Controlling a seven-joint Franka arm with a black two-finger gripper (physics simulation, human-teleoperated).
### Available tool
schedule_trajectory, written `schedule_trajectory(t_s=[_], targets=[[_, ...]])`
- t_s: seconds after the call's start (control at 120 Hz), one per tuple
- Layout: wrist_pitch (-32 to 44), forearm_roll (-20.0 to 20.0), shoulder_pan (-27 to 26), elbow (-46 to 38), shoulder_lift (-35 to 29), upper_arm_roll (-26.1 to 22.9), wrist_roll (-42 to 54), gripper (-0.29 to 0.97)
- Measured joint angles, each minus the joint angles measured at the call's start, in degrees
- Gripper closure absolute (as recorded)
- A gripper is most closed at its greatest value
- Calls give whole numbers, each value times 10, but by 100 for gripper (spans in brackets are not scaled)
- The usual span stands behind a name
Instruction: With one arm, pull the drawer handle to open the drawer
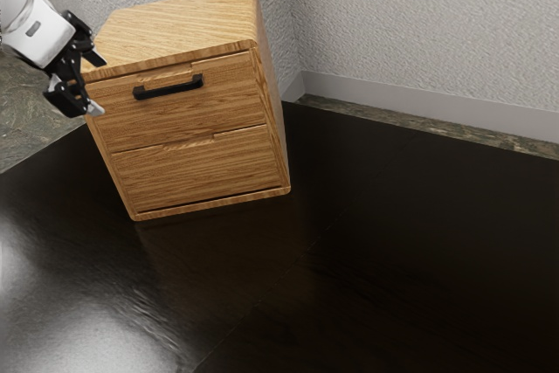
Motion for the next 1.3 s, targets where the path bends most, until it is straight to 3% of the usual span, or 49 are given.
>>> schedule_trajectory(t_s=[1.3], targets=[[83, -5, -11, -39, 20, -1, 49, 0]])
